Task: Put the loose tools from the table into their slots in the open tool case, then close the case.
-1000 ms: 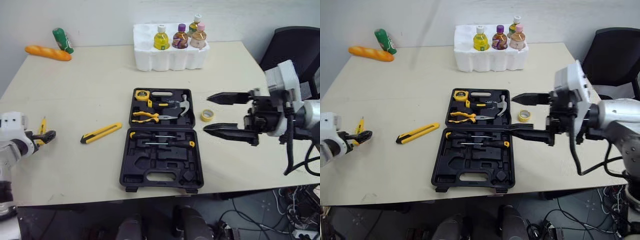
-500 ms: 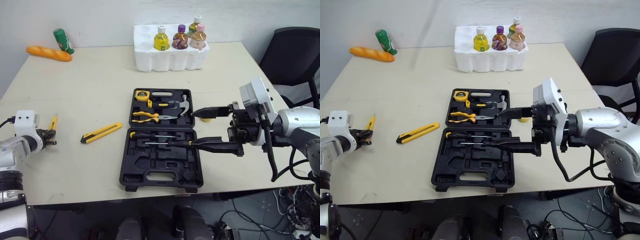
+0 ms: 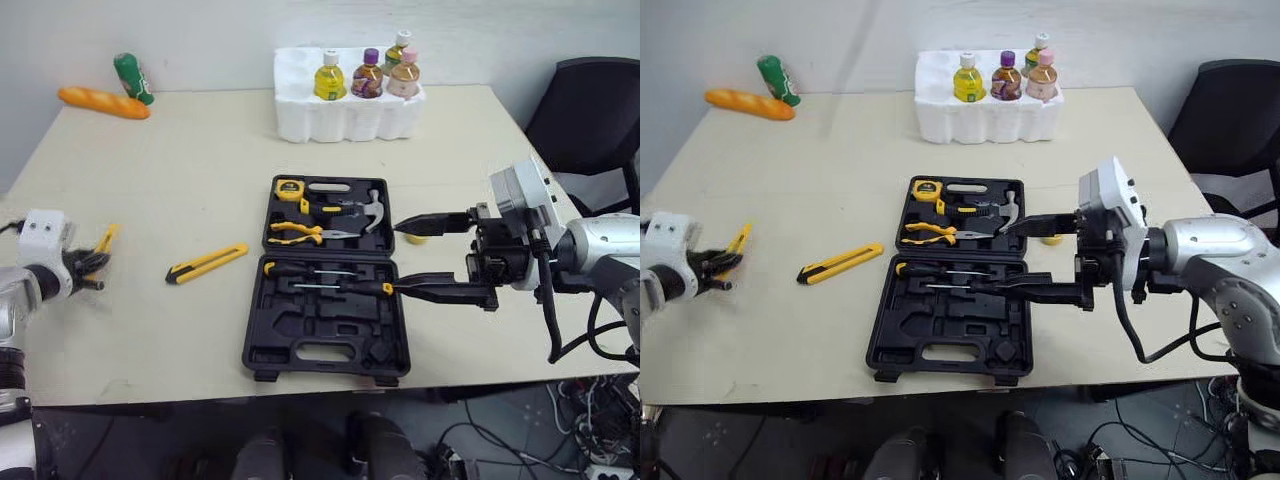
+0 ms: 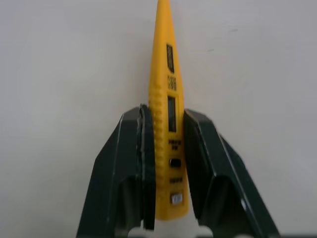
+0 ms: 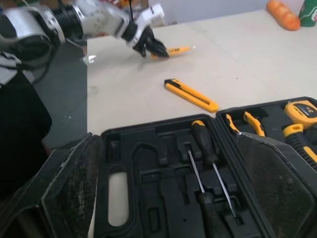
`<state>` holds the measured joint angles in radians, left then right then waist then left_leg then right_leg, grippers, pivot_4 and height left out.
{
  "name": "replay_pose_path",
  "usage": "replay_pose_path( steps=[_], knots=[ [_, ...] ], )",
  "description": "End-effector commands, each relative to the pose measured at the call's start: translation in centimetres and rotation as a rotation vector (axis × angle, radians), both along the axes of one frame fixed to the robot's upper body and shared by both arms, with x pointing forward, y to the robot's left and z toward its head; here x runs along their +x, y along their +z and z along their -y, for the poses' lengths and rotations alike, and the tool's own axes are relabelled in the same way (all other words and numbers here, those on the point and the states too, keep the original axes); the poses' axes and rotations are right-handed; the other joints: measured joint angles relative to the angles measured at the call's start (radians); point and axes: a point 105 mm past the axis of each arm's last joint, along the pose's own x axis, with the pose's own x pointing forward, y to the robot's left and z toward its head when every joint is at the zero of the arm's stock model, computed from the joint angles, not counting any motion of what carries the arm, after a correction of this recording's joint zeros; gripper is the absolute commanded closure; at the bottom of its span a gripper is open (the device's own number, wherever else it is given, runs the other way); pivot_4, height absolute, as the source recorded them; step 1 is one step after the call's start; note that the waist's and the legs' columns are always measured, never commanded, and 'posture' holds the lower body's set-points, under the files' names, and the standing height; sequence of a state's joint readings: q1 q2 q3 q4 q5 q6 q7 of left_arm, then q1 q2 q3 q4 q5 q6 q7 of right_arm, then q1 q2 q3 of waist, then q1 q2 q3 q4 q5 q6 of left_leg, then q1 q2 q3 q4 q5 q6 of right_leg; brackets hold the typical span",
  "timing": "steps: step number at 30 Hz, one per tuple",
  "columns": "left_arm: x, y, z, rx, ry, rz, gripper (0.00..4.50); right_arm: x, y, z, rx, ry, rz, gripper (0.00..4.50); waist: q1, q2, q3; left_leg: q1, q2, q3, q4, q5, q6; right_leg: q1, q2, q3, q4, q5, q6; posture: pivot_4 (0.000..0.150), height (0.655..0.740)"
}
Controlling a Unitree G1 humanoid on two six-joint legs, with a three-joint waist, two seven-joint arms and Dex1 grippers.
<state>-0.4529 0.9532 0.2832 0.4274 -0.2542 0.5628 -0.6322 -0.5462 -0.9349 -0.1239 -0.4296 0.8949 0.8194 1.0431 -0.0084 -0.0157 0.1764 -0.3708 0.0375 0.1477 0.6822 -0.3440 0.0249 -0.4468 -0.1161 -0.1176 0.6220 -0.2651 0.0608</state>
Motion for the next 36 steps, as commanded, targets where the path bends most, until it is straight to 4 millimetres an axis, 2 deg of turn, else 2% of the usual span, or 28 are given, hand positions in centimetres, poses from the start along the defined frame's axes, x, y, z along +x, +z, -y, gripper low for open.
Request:
replay_pose_path(
  steps=[1,4,7,10,12,15,19,23,29,36],
  knots=[
    [-1.1,4.7,8.7,0.008,-0.49,0.067,4.01,-0.2,0.7,0.9,-0.024,-0.035,0.044,0.0,0.01,0.0,0.0,0.0,0.0,0.0,0.0,0.0,0.0,0.0,0.0,0.0,0.0,0.0,0.0,0.15,0.7367],
    [-4.1,4.5,14.0,0.036,-0.821,-0.049,4.01,-0.8,-0.5,1.8,-0.06,-0.074,0.039,0.0,0.009,0.001,0.0,-0.001,0.0,0.0,0.0,-0.001,0.0,0.0,0.0,0.0,-0.001,0.0,0.0,0.15,0.7367],
    [-6.0,3.9,16.7,0.074,-1.027,-0.168,4.01,-1.3,-1.2,2.8,-0.075,-0.131,0.048,0.0,0.007,0.002,0.001,-0.002,0.0,0.002,-0.001,-0.001,0.001,0.0,0.002,-0.002,-0.002,0.0,0.0,0.15,0.7367],
    [-6.1,3.5,19.3,0.116,-1.179,-0.216,4.01,-1.9,-2.0,4.0,-0.098,-0.207,0.039,0.0,0.009,0.002,0.001,-0.001,0.0,0.004,0.0,0.0,0.002,0.0,0.005,-0.001,-0.002,0.0,0.001,0.15,0.7367],
    [-5.4,3.1,20.5,0.134,-1.206,-0.253,4.01,-2.5,-2.4,4.5,-0.097,-0.247,0.025,0.0,0.013,0.001,0.002,0.0,0.0,0.004,0.0,0.0,0.002,0.001,0.006,-0.001,-0.002,0.0,0.001,0.15,0.7367],
    [-3.5,1.7,21.7,0.217,-1.165,-0.331,4.01,-3.3,-3.2,5.0,-0.102,-0.316,0.015,0.0,0.025,0.001,0.001,0.001,-0.002,0.002,0.001,0.002,0.003,0.002,0.007,0.001,-0.001,0.001,0.002,0.15,0.7367],
    [-3.5,1.0,23.4,0.276,-1.299,-0.4,4.01,-3.9,-3.6,5.4,-0.093,-0.401,0.037,0.0,0.024,0.001,0.002,0.001,-0.001,0.003,0.001,0.002,0.003,0.002,0.011,0.004,-0.001,0.001,0.002,0.15,0.7367],
    [-2.2,0.6,24.3,0.304,-1.312,-0.419,4.01,-4.5,-3.6,5.4,-0.07,-0.444,0.038,0.0,0.033,0.0,0.002,-0.001,0.0,0.003,0.003,0.002,0.004,0.002,0.014,0.004,-0.002,0.001,0.002,0.15,0.7367],
    [-1.4,0.0,25.4,0.354,-1.358,-0.453,4.01,-5.6,-4.4,5.2,-0.059,-0.497,0.018,0.0,0.034,0.0,0.002,-0.001,-0.001,0.002,0.004,0.002,0.005,0.002,0.014,0.004,-0.002,0.001,0.002,0.15,0.7367],
    [-0.8,-0.4,26.8,0.336,-1.382,-0.463,4.01,-6.1,-4.9,4.8,-0.046,-0.536,0.011,0.0,0.033,-0.001,0.002,-0.001,-0.001,0.001,0.004,0.003,0.006,0.002,0.013,0.004,-0.002,0.002,0.002,0.15,0.7367]
  ],
)
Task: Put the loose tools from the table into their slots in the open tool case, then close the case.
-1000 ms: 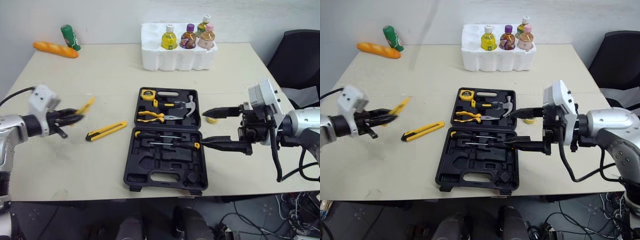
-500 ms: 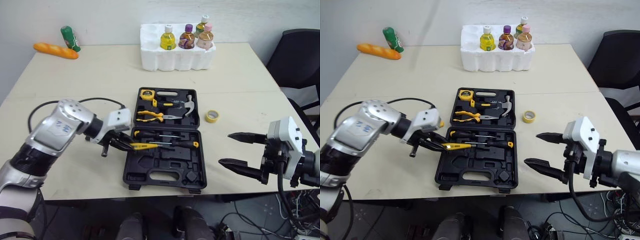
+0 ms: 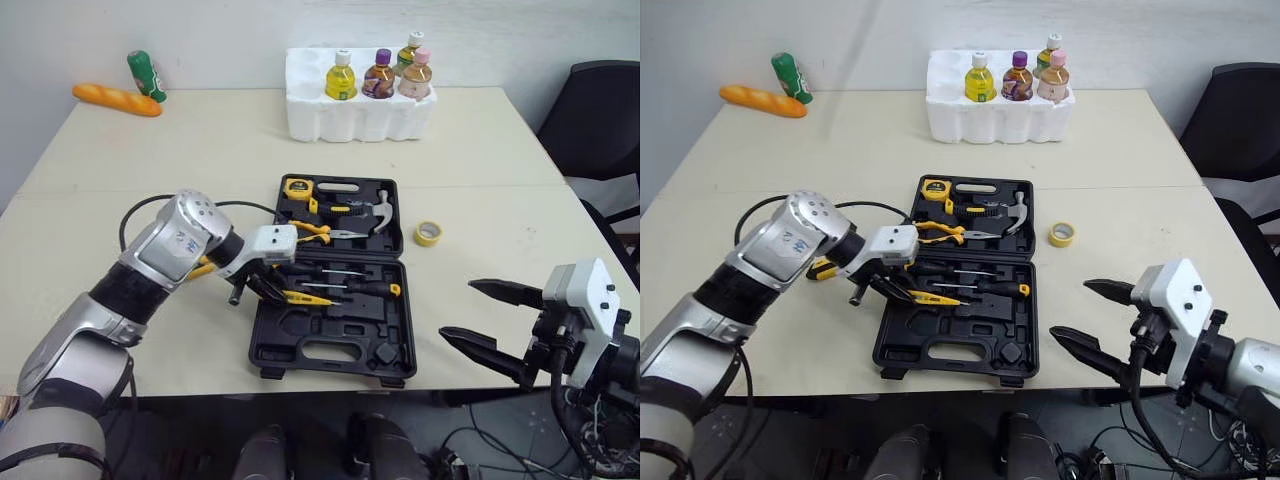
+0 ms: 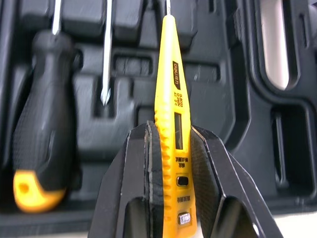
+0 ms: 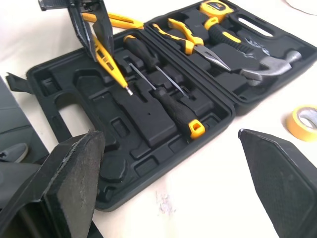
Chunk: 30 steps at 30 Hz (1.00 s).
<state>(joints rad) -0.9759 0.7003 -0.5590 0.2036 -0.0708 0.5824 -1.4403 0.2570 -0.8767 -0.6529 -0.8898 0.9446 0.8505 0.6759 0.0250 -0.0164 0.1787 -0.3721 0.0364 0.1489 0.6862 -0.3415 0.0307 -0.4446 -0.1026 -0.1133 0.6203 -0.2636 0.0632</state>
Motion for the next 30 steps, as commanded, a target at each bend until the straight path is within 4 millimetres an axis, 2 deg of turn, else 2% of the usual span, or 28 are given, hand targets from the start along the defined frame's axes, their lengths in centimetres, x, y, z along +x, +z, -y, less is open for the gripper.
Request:
replay_pose_path(
  steps=[1,9,13,22,30],
  knots=[
    [0.9,0.6,0.2,0.006,0.004,0.045,4.01,-0.5,0.7,-0.6,-0.001,0.002,0.048,0.0,-0.001,0.0,0.0,0.0,0.0,0.0,0.0,0.0,0.0,0.0,0.0,0.0,0.0,0.0,0.0,0.15,0.7367],
    [1.8,0.1,0.0,0.012,0.053,0.049,4.01,-0.8,0.5,-0.7,0.002,-0.021,0.051,0.0,-0.001,0.0,0.0,0.0,0.0,0.0,0.0,0.0,0.0,0.0,0.0,0.0,0.001,0.0,0.0,0.15,0.7367],
    [0.8,-0.1,-0.1,0.004,0.011,0.021,4.01,-0.8,0.3,-0.7,0.005,-0.024,0.048,0.0,-0.002,0.0,0.0,0.0,0.0,0.0,0.0,0.0,0.0,0.0,0.0,0.0,0.001,0.0,0.0,0.15,0.7367],
    [0.1,0.1,0.2,-0.007,0.006,0.036,4.01,-0.4,0.2,-0.6,0.011,-0.011,0.037,0.0,-0.001,0.0,0.0,0.001,0.0,0.0,0.0,0.0,0.001,0.0,0.0,0.0,0.001,0.0,0.0,0.15,0.7367],
    [1.4,-1.0,-0.3,0.027,0.041,0.07,4.01,0.0,0.3,-0.7,0.008,0.006,0.038,0.0,0.0,-0.001,0.0,0.002,-0.001,0.0,0.001,0.0,0.001,0.001,0.0,0.0,0.002,0.0,0.0,0.15,0.7367]
  ],
)
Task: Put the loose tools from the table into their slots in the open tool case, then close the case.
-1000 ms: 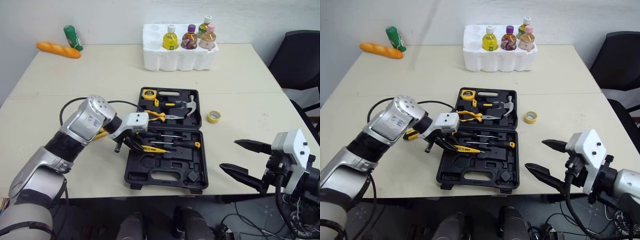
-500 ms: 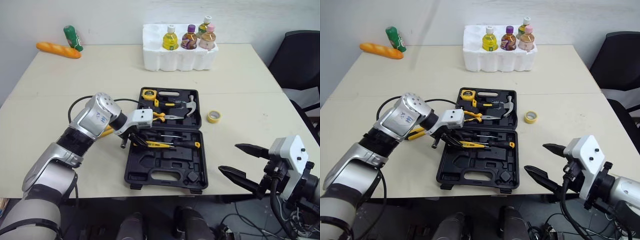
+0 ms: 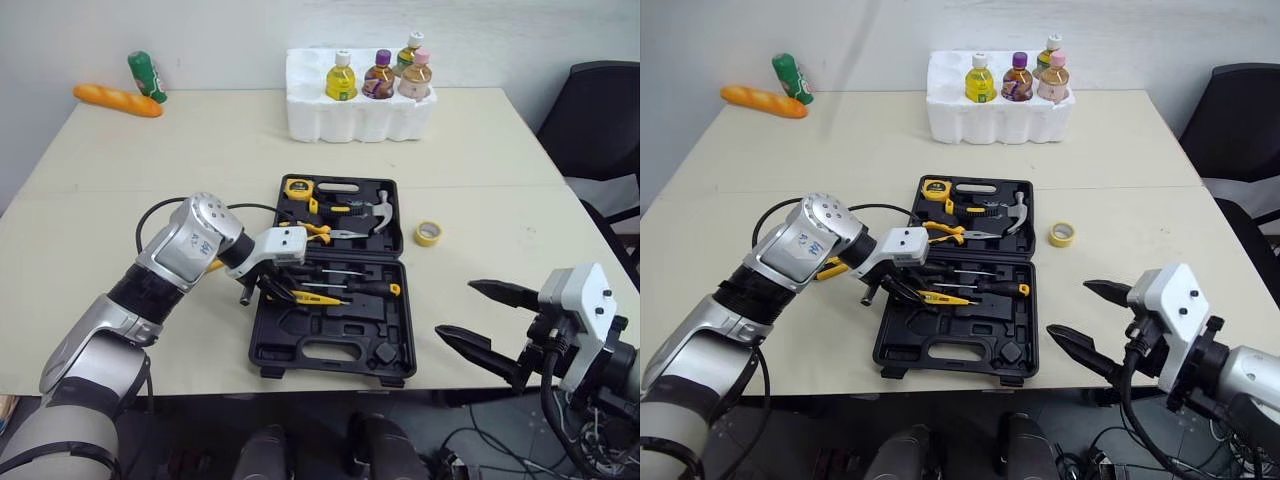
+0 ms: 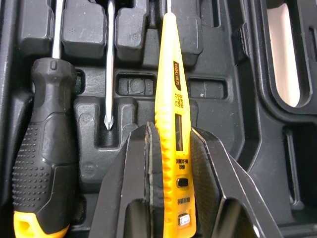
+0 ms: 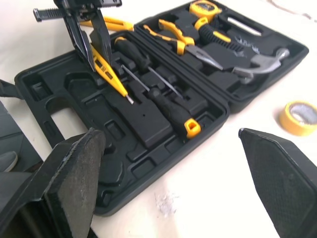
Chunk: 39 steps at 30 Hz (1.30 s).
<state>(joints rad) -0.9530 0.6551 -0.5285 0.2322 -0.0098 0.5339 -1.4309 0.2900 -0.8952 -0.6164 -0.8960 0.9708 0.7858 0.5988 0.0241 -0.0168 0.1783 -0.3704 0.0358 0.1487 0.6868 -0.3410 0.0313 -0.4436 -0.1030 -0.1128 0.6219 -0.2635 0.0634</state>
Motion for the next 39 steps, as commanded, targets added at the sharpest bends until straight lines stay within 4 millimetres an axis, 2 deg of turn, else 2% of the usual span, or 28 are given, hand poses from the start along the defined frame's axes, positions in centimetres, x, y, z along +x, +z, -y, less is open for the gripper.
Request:
replay_pose_path(
  steps=[1,19,25,39],
  knots=[
    [0.9,-0.3,-0.6,0.026,0.045,0.035,4.01,-0.1,0.4,-0.4,-0.005,0.024,0.02,0.0,0.002,0.0,0.0,0.0,0.0,0.0,0.0,0.0,0.0,0.0,0.0,0.0,0.0,0.0,0.0,0.15,0.7367],
    [1.2,0.6,0.6,-0.022,0.033,0.057,4.01,-0.2,0.2,-0.2,-0.012,0.023,0.01,0.0,0.003,0.0,0.0,0.0,-0.005,-0.002,0.002,0.002,0.005,0.001,-0.007,-0.001,0.002,0.001,0.002,0.15,0.7367],
    [1.4,2.3,1.2,-0.055,0.024,0.08,4.01,-0.2,0.0,-0.3,-0.014,0.026,0.005,0.0,0.002,0.0,0.0,-0.002,-0.005,-0.002,0.002,0.002,0.005,0.001,-0.007,-0.002,0.002,0.001,0.003,0.15,0.7367],
    [1.0,0.1,0.6,-0.007,0.019,0.053,4.01,-0.4,-0.2,-0.2,-0.022,0.022,-0.001,0.0,0.0,0.0,0.0,-0.002,-0.005,-0.002,0.003,0.002,0.005,0.001,-0.008,-0.003,0.001,0.002,0.003,0.15,0.7367]
  ],
)
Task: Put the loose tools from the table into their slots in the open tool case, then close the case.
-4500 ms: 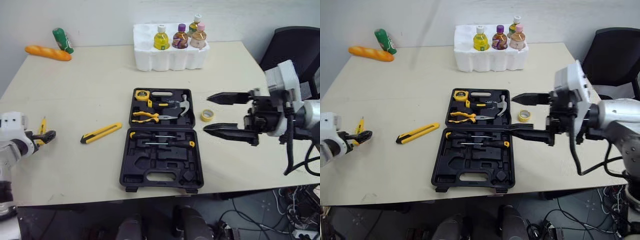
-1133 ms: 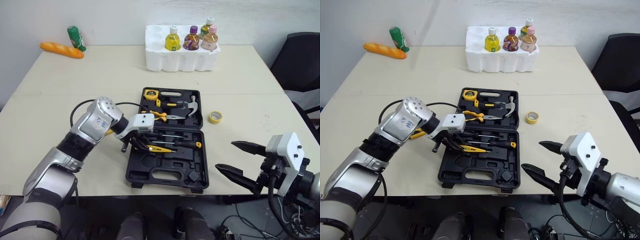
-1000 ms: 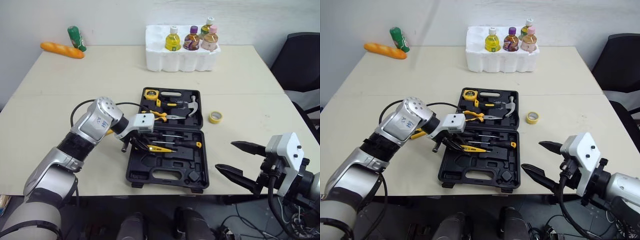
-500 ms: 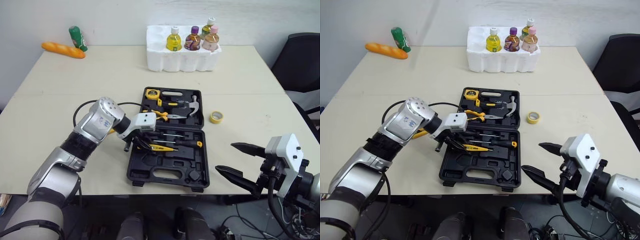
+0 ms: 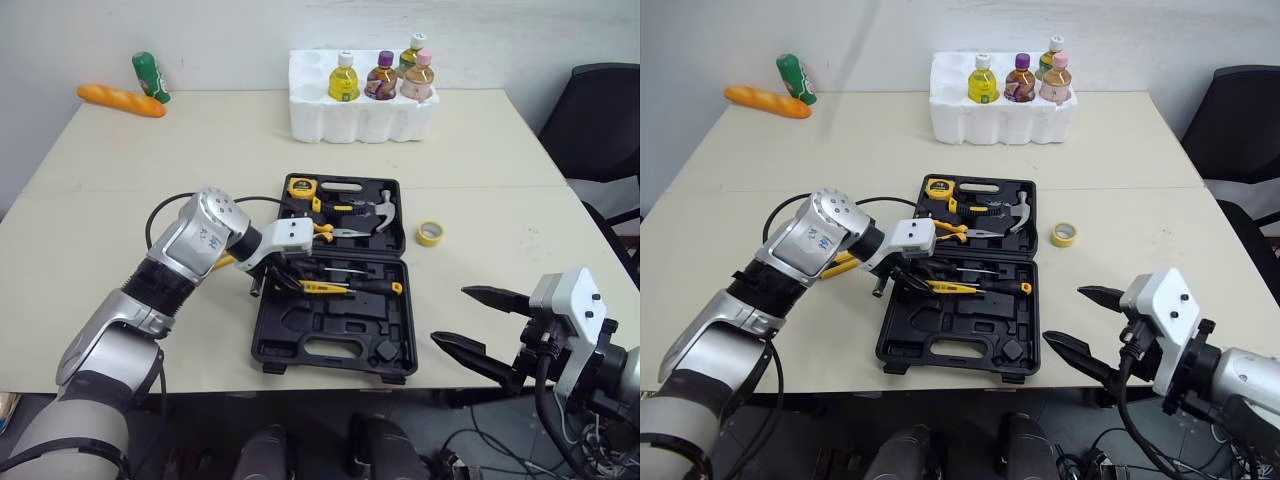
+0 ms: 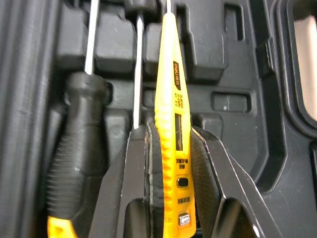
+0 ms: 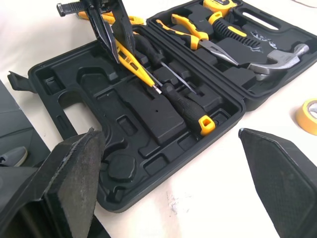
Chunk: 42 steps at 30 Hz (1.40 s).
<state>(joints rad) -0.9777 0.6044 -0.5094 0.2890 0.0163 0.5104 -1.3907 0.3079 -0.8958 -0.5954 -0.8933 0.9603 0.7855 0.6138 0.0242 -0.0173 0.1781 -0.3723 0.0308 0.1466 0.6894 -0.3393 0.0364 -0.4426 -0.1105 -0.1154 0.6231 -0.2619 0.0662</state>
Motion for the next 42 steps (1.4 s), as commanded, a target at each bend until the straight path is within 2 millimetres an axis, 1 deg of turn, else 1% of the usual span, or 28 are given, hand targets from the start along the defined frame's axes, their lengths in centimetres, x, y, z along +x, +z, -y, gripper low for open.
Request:
replay_pose_path(
  steps=[1,6,8,9,11,14,17,20,22,25,27,28,29,30,32,33,36,42],
  knots=[
    [-0.2,-0.2,-0.3,0.02,-0.004,0.006,4.01,-0.2,0.5,0.0,-0.02,0.009,0.035,0.0,0.0,0.0,0.0,0.0,0.0,0.0,0.0,0.0,0.0,0.0,0.0,0.0,0.0,0.0,0.0,0.15,0.7367],
    [-0.2,-0.4,-0.3,0.02,-0.001,0.008,4.01,-0.1,0.6,0.0,-0.02,0.01,0.037,0.0,0.0,0.0,0.0,0.0,0.0,0.0,0.0,0.0,0.0,0.0,0.0,0.0,0.0,0.0,0.0,0.15,0.7367],
    [-0.4,-0.1,-0.2,0.005,-0.003,-0.007,2.98,-0.1,0.7,0.0,-0.021,0.01,0.038,0.0,0.0,0.0,0.0,0.0,0.0,0.0,0.0,0.0,0.0,0.0,0.0,0.0,0.0,0.0,0.0,0.15,0.7367],
    [-0.5,0.1,-0.2,0.002,-0.008,-0.01,2.61,-0.1,0.7,0.0,-0.022,0.011,0.039,0.0,0.0,0.0,0.0,0.0,0.0,0.0,0.0,0.0,0.0,0.0,0.0,0.0,0.0,0.0,0.0,0.15,0.7367],
    [-0.6,0.7,-0.3,-0.016,-0.004,-0.008,1.66,-0.1,0.7,0.0,-0.022,0.01,0.04,0.0,0.0,0.0,0.0,0.0,0.0,0.0,0.0,0.0,0.0,0.0,0.0,0.0,0.0,0.0,0.0,0.15,0.7367],
    [-0.5,2.3,-0.6,-0.068,0.019,-0.024,0.26,-0.1,0.6,0.0,-0.02,0.01,0.038,0.0,0.0,0.0,0.0,0.0,0.0,0.0,0.0,0.0,0.0,0.0,0.0,0.0,0.0,0.0,0.0,0.15,0.7367],
    [-0.6,3.1,-0.5,-0.131,-0.035,0.019,0.26,-0.1,0.4,-0.1,-0.015,0.014,0.036,0.0,0.0,0.0,0.0,0.0,0.0,0.0,0.001,0.0,0.0,0.0,0.0,0.0,0.001,0.0,0.0,0.15,0.7367],
    [-1.0,3.5,0.3,-0.286,-0.134,0.044,0.26,0.1,0.5,-0.4,-0.008,0.027,0.039,0.0,0.001,0.0,0.0,0.0,0.0,0.0,0.001,0.0,0.0,0.0,-0.001,0.0,0.001,0.0,0.0,0.15,0.7367],
    [-0.9,3.4,0.5,-0.391,-0.149,0.035,0.26,0.3,0.5,-0.5,-0.007,0.037,0.042,0.0,0.0,0.0,0.0,0.0,0.0,0.0,0.002,0.0,0.001,0.0,-0.002,0.0,0.001,0.0,0.0,0.15,0.7367],
    [-1.1,2.9,0.3,-0.485,-0.187,0.024,1.11,0.5,0.7,-0.6,-0.011,0.045,0.044,0.0,0.0,0.0,0.0,-0.001,0.0,0.0,0.003,0.0,0.001,0.0,-0.002,-0.001,0.001,0.0,0.0,0.15,0.7367],
    [-1.5,2.4,0.1,-0.504,-0.212,0.005,1.93,0.5,0.8,-0.7,-0.015,0.055,0.042,0.0,-0.003,0.0,0.0,-0.001,0.0,0.0,0.003,0.0,0.001,0.0,-0.002,-0.001,0.001,0.0,0.0,0.15,0.7367],
    [-1.7,2.2,0.0,-0.509,-0.218,-0.003,2.44,0.5,0.8,-0.7,-0.017,0.059,0.04,0.0,-0.002,0.0,0.0,-0.001,0.0,0.0,0.003,-0.001,0.0,0.0,-0.002,-0.001,0.001,0.0,0.0,0.15,0.7367],
    [-1.8,1.9,0.1,-0.508,-0.224,-0.005,2.86,0.5,0.8,-0.7,-0.02,0.062,0.037,0.0,-0.001,0.0,0.0,-0.001,0.0,0.0,0.003,-0.001,0.0,0.0,-0.002,-0.002,0.001,0.0,0.0,0.15,0.7367],
    [-1.9,1.6,0.2,-0.502,-0.23,-0.007,3.39,0.5,0.8,-0.7,-0.023,0.064,0.033,0.0,-0.001,0.0,0.0,-0.001,0.0,0.0,0.003,-0.001,0.0,0.0,-0.002,-0.002,0.001,0.0,0.0,0.15,0.7367],
    [-2.0,0.7,0.2,-0.478,-0.236,0.003,4.32,0.4,0.7,-0.6,-0.032,0.064,0.024,0.0,0.0,0.0,0.0,-0.001,0.0,0.0,0.003,-0.001,0.001,0.0,-0.002,-0.002,0.001,0.0,0.001,0.15,0.7367],
    [-1.9,0.3,0.2,-0.467,-0.233,0.008,4.45,0.3,0.7,-0.5,-0.035,0.062,0.02,0.0,0.0,0.0,0.0,-0.001,0.0,0.0,0.003,-0.001,0.001,0.0,-0.002,-0.002,0.001,0.0,0.001,0.15,0.7367],
    [-1.6,-0.6,-0.1,-0.442,-0.22,0.013,4.45,0.3,0.8,-0.2,-0.034,0.056,0.018,0.0,0.002,0.0,0.0,-0.001,0.0,0.0,0.003,-0.001,0.001,0.0,-0.002,-0.002,0.001,0.001,0.001,0.15,0.7367],
    [-1.3,-1.4,0.0,-0.39,-0.222,0.042,4.45,0.2,1.1,-0.2,-0.022,0.056,0.019,0.0,0.001,0.0,0.0,-0.001,0.0,0.0,0.003,-0.001,0.001,0.0,-0.002,-0.002,0.0,0.001,0.001,0.15,0.7367]
  ],
)
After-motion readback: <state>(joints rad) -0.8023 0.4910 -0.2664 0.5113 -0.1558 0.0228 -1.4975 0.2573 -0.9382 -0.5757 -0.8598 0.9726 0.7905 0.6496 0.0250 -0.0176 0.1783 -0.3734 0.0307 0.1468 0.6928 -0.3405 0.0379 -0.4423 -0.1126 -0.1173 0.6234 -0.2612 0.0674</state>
